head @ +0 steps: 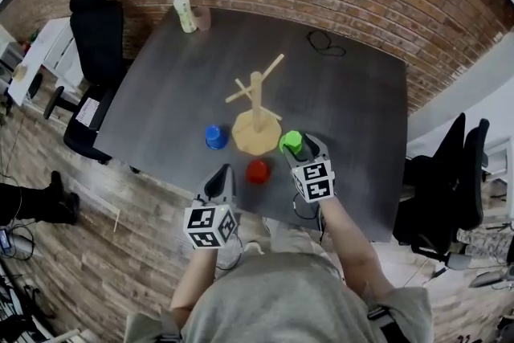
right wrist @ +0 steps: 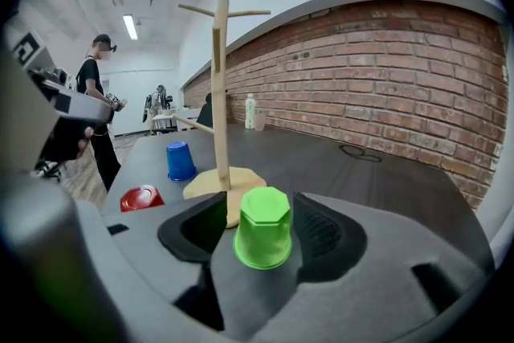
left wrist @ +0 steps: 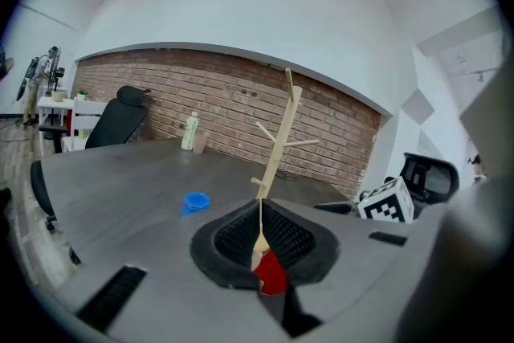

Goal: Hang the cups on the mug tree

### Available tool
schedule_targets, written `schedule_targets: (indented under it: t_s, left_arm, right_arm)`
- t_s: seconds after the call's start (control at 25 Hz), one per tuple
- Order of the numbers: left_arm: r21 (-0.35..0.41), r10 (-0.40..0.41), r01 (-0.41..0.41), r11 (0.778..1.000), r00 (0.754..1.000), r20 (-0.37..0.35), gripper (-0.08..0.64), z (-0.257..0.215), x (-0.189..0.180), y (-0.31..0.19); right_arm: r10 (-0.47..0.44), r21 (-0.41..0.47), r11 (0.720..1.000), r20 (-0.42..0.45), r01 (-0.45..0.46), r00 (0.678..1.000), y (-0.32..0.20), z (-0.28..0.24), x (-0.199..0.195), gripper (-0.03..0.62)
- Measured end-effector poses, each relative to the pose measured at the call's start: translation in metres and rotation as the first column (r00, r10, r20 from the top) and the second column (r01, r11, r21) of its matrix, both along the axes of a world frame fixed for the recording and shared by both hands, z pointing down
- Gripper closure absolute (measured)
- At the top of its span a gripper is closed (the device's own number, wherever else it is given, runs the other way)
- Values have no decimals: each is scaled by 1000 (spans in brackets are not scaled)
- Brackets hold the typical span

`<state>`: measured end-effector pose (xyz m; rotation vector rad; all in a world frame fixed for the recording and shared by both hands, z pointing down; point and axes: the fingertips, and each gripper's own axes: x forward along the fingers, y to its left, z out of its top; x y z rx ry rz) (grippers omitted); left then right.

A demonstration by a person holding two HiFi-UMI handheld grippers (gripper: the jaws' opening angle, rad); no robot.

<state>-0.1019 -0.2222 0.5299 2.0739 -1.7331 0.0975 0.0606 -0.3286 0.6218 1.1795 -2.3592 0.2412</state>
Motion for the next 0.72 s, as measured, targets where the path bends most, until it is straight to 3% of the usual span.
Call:
schedule_targets:
  t_s: [0.4,0.72]
  left_arm:
    - [-21,-16,16,1000,1000,11,549,8,-2,-7]
    - [-22,-19,19,1000,1000,19,549,7,-8,-3]
  right_arm:
    - [-4,-66,998,-41,1,999,-13,40,-1,319]
    - [18,-65,998,-42,-21,999,-16,38,-1,342]
